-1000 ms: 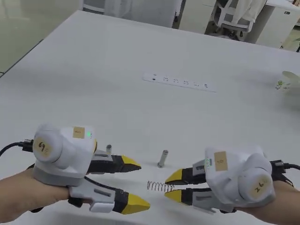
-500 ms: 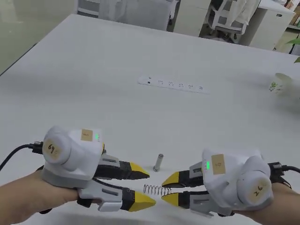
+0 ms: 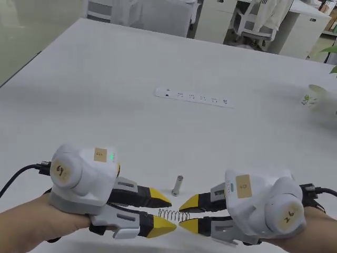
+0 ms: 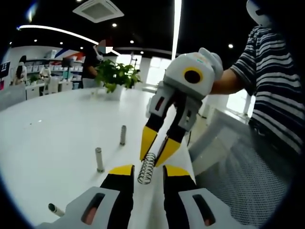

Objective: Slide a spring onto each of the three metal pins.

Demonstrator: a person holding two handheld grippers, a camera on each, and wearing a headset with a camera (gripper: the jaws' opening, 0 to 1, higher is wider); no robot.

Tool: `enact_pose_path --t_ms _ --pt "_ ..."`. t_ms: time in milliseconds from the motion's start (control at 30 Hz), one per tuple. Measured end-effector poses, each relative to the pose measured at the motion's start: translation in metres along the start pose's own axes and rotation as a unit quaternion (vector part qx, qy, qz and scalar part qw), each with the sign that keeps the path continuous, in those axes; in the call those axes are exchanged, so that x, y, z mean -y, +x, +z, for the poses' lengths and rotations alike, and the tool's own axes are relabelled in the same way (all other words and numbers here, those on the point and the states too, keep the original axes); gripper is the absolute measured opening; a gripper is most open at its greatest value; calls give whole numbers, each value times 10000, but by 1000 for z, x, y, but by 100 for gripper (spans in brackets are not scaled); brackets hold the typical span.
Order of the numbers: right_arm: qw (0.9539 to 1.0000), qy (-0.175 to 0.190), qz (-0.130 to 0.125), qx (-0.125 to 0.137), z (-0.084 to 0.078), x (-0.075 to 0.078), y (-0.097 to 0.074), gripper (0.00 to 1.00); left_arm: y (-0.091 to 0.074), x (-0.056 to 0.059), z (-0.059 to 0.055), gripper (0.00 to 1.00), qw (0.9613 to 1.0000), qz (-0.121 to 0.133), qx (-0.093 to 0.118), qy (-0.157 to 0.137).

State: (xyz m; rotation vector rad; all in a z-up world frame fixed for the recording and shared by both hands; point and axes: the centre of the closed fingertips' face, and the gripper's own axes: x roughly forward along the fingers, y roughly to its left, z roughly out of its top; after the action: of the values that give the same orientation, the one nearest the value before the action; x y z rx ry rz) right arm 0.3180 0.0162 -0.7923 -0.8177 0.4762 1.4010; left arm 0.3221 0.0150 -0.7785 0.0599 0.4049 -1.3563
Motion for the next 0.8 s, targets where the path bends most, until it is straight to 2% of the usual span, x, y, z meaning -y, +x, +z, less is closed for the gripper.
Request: enact_pose_path --t_ms 500,800 --pt "10000 32 13 19 0 -1 -1 7 2 -1 -3 6 9999 16 -67 133" --pt "10000 67 11 20 0 -1 0 7 3 -2 -5 5 9997 26 -120 195"
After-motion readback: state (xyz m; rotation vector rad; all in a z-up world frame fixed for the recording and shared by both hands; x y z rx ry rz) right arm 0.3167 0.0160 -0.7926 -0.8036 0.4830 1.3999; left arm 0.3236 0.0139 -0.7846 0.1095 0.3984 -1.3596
